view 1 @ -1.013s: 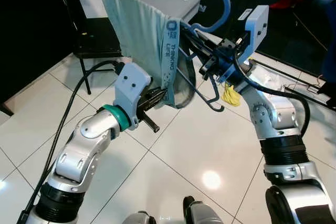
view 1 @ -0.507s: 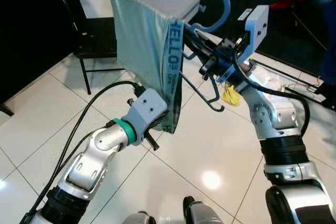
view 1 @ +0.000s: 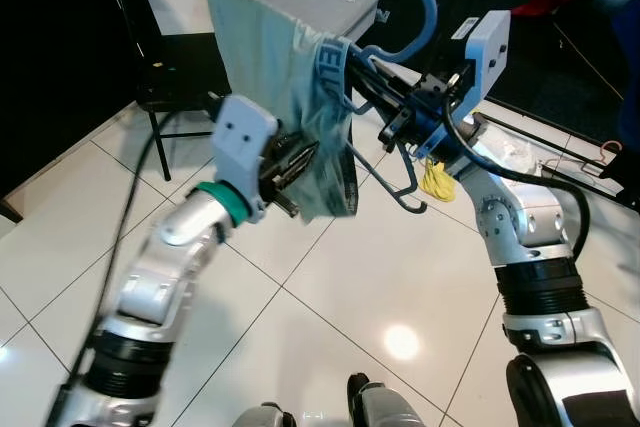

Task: Hang hanger

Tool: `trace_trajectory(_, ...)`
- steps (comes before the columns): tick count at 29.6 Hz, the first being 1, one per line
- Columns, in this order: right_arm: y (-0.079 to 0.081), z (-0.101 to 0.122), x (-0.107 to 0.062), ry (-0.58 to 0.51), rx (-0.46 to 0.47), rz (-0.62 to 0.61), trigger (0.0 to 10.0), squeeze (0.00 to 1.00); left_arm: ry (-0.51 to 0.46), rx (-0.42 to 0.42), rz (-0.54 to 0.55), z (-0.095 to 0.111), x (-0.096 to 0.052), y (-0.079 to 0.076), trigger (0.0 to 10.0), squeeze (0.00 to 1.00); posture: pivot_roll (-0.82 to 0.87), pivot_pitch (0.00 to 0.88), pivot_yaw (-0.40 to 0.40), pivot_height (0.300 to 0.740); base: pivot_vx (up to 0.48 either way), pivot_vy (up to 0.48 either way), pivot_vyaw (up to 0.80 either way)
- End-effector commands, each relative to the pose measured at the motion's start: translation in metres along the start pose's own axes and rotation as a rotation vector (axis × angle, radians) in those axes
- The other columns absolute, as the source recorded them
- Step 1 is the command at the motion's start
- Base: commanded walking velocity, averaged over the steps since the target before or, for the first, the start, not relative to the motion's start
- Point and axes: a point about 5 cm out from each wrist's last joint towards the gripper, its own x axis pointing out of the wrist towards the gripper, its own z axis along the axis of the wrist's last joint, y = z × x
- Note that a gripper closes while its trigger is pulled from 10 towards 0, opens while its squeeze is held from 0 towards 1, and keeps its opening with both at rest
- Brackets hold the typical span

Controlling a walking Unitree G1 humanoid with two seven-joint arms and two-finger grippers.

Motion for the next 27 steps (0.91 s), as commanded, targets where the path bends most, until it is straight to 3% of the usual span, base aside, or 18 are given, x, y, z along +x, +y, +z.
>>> trace_trajectory(1, 0.004, 0.000, 0.000, 0.007, -0.011, 0.030, 10.0, 0.00, 0.011, -0.007, -0.025, -0.001, -0.002, -0.002, 10.0, 0.87, 0.03, 0.093, 0.067, 0.740, 0.000, 0.000, 0.00)
trace_trajectory(2, 0.004, -0.005, -0.009, 0.056, -0.025, 0.065, 10.0, 0.00, 0.070, 0.061, -0.153, 0.002, -0.025, 0.009, 10.0, 0.00, 0.04, 0.100, 0.067, 0.740, 0.000, 0.000, 0.00)
trace_trajectory(3, 0.004, -0.005, -0.009, 0.056, -0.025, 0.065, 10.0, 0.00, 0.070, 0.061, -0.153, 0.002, -0.025, 0.009, 10.0, 0.00, 0.04, 0.100, 0.067, 0.740, 0.000, 0.000, 0.00)
trace_trajectory(4, 0.003, -0.006, -0.014, 0.080, -0.028, 0.084, 10.0, 0.00, 0.125, 0.098, -0.248, 0.003, -0.043, 0.015, 10.0, 0.00, 0.04, 0.103, 0.067, 0.740, 0.000, 0.000, 0.00)
trace_trajectory(6, 0.005, -0.006, -0.016, 0.097, -0.025, 0.118, 10.0, 0.00, 0.152, 0.142, -0.263, 0.004, -0.050, 0.023, 10.0, 0.00, 0.04, 0.103, 0.067, 0.740, 0.000, 0.000, 0.00)
trace_trajectory(9, 0.014, -0.011, -0.024, 0.167, -0.015, 0.229, 10.0, 0.00, 0.140, 0.245, -0.240, 0.020, -0.047, 0.043, 10.0, 0.00, 0.04, 0.106, 0.063, 0.740, 0.000, 0.000, 0.00)
trace_trajectory(10, 0.014, -0.011, -0.024, 0.167, -0.015, 0.229, 10.0, 0.00, 0.140, 0.245, -0.240, 0.020, -0.047, 0.043, 10.0, 0.00, 0.04, 0.106, 0.063, 0.740, 0.000, 0.000, 0.00)
trace_trajectory(12, 0.019, -0.014, -0.030, 0.208, -0.007, 0.286, 10.0, 0.00, 0.134, 0.336, -0.278, 0.035, -0.044, 0.051, 10.0, 0.00, 0.04, 0.106, 0.060, 0.740, 0.000, 0.000, 0.00)
trace_trajectory(15, 0.028, -0.019, -0.036, 0.246, 0.017, 0.359, 10.0, 0.00, 0.136, 0.436, -0.355, 0.050, -0.034, 0.055, 10.0, 0.00, 0.05, 0.108, 0.060, 0.740, 0.000, 0.000, 0.00)
trace_trajectory(18, 0.036, -0.020, -0.032, 0.239, 0.029, 0.394, 10.0, 0.00, 0.138, 0.471, -0.405, 0.052, -0.022, 0.054, 10.0, 0.00, 0.05, 0.107, 0.078, 0.740, 0.000, 0.000, 0.00)
trace_trajectory(19, 0.039, -0.020, -0.029, 0.232, 0.029, 0.403, 10.0, 0.00, 0.140, 0.476, -0.432, 0.051, -0.018, 0.052, 10.0, 0.54, 0.05, 0.106, 0.079, 0.740, 0.000, 0.000, 0.00)
trace_trajectory(21, 0.039, -0.020, -0.029, 0.232, 0.029, 0.403, 10.0, 0.00, 0.140, 0.476, -0.432, 0.051, -0.018, 0.052, 10.0, 0.54, 0.05, 0.106, 0.079, 0.740, 0.000, 0.000, 0.00)
trace_trajectory(22, 0.041, -0.020, -0.027, 0.226, 0.026, 0.412, 10.0, 0.00, 0.153, 0.464, -0.478, 0.050, -0.017, 0.051, 10.0, 1.00, 0.05, 0.107, 0.086, 0.740, 0.000, 0.000, 0.00)
trace_trajectory(25, 0.045, -0.018, -0.025, 0.230, 0.004, 0.433, 10.0, 0.00, 0.226, 0.430, -0.637, 0.049, -0.024, 0.055, 10.0, 1.00, 0.05, 0.108, 0.101, 0.740, 0.000, 0.000, 0.00)
trace_trajectory(27, 0.045, -0.019, -0.026, 0.236, -0.005, 0.439, 10.0, 0.00, 0.241, 0.421, -0.659, 0.049, -0.025, 0.058, 10.0, 1.00, 0.05, 0.108, 0.104, 0.740, 0.000, 0.000, 0.00)
